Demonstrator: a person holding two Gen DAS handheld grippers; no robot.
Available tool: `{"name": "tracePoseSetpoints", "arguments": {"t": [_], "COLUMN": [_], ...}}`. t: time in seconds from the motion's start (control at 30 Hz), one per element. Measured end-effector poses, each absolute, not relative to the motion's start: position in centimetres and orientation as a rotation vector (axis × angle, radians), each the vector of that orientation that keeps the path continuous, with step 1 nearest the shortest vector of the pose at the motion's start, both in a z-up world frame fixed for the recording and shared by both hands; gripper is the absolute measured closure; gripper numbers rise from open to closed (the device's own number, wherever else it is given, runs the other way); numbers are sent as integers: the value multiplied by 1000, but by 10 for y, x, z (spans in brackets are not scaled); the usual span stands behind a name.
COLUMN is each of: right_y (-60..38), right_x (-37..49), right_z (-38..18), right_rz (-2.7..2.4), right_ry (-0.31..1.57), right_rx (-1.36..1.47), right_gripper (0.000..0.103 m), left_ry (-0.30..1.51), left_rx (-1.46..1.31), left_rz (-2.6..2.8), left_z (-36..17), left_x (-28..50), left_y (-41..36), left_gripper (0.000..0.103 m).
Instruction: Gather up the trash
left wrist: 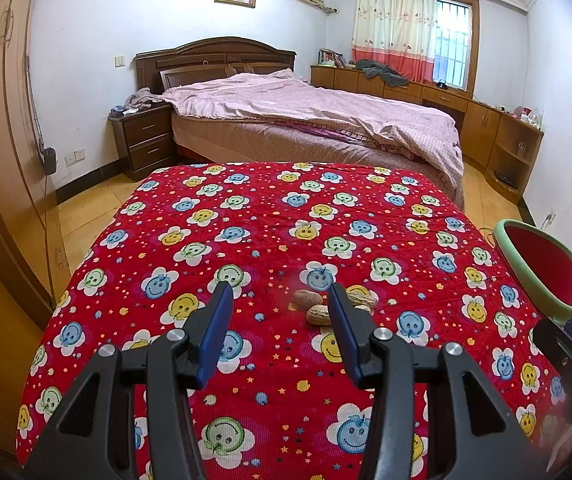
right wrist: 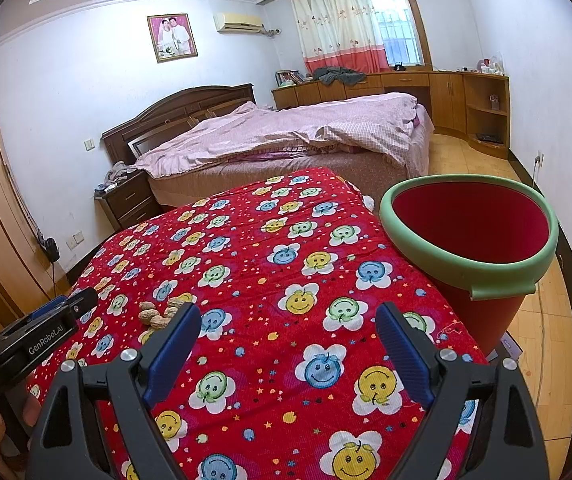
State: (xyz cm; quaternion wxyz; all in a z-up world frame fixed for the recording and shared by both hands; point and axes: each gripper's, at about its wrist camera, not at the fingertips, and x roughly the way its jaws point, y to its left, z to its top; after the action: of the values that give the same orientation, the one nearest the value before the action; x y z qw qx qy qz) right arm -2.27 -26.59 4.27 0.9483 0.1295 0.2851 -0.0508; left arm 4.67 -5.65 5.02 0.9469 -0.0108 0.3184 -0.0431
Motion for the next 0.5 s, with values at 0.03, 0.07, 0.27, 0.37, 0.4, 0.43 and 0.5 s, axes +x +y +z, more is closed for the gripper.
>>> {"name": "tracePoseSetpoints", "arguments": {"t": [0.03,0.07,0.27,0.37,0.4,0.43,0.5], "right_y": [-266,-266,-266,-266,-266,-266,-266], "right_x": [-23,-23,-22,-22,-22,-22,-22], "right_z": [43,43,41,41,42,42,42], "right_rz": [-103,-103,-102,-103,-103,-103,-102], "right_ry": [580,580,579,579,579,579,579], "right_rx": [264,264,264,266,265,266,265], "right_gripper": [12,12,12,12,12,12,12], "left_ry": [648,649,648,649,649,649,649], "left_rx": [-22,-22,-21,-21,-22,-22,-21], "left_rz": [-87,-88,-88,-88,-88,-88,-88], "left_z": [50,50,50,50,50,50,50], "left_x": [47,47,47,47,47,47,47], "left_y": [-56,-56,-56,-56,-56,-56,-56], "left_gripper": [54,54,54,54,54,54,54]}}
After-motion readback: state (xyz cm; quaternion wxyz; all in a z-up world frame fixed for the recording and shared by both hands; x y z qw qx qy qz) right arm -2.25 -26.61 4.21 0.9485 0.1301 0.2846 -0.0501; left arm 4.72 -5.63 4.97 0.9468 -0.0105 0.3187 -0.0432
